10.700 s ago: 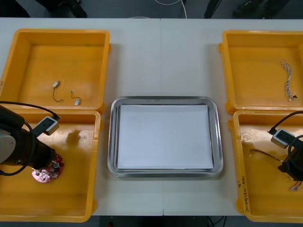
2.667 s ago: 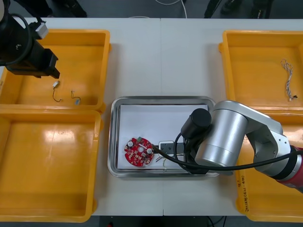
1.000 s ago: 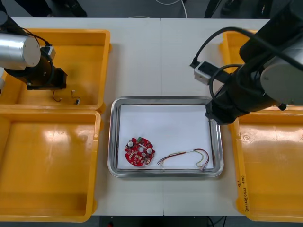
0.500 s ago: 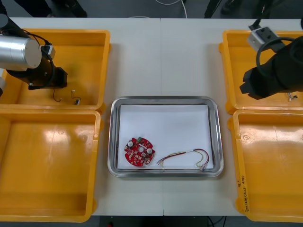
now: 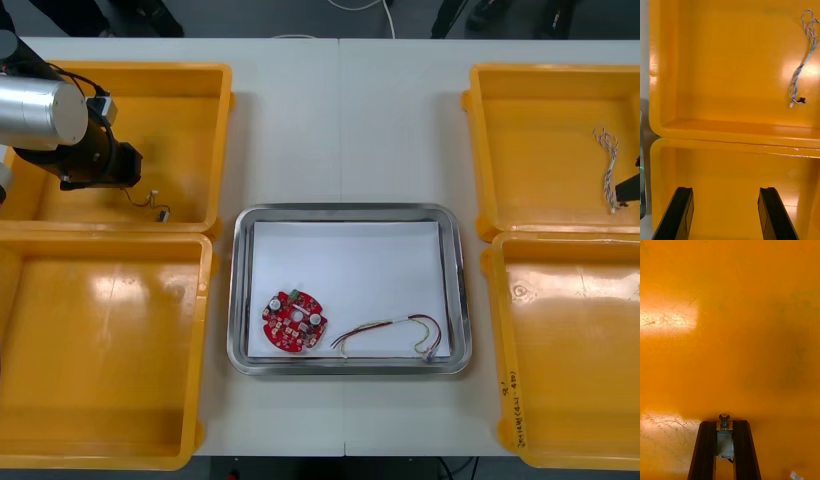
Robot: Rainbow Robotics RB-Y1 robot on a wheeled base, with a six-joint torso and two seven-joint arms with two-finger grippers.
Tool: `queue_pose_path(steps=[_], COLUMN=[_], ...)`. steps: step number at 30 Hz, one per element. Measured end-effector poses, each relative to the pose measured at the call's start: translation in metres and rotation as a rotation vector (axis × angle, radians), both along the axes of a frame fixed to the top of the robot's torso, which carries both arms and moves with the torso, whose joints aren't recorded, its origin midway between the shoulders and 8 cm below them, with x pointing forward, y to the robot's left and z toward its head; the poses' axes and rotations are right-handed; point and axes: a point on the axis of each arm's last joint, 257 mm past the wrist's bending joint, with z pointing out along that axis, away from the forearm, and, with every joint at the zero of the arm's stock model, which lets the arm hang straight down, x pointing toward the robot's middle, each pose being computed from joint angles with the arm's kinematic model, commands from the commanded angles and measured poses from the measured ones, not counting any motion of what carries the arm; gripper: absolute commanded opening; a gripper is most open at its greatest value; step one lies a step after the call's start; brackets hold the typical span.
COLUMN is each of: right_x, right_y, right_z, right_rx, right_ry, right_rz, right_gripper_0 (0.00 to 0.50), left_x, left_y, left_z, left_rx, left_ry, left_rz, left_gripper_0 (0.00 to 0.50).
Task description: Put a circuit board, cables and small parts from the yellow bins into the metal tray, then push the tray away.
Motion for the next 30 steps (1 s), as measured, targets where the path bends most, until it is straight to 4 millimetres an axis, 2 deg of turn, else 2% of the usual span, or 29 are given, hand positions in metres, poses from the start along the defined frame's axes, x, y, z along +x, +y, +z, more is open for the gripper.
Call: queue_pose_path(steps=[8,12,18,30], right_x=[-0.008,-0.015,-0.019,-0.01], right_y=[-0.034,-0.047,-0.069,-0.093], right_z=[-0.011,-0.022,-0.027,-0.032], right_rx=[-0.021,-0.062,-0.088,-0.028], right_ry=[0.016,0.041,0.061,0.041], right_rz=[-0.084,-0.066,-0.014,-0.069], right_gripper_0=[0.5,0.5,0.5,0.5], left_x=[0.0,-0.001,-0.019,-0.043], left_y=[0.0,0.0,0.0,-0.011], left_z=[0.0,0.0,-0.002,0.046], left_rx=[0.0,0.0,0.004,-0.005], left_ry=[0.0,0.004,0.08,0.121], left_rz=[0.0,0.0,0.005,-0.019], left_gripper_0=[0.0,0.0,0.0,0.0])
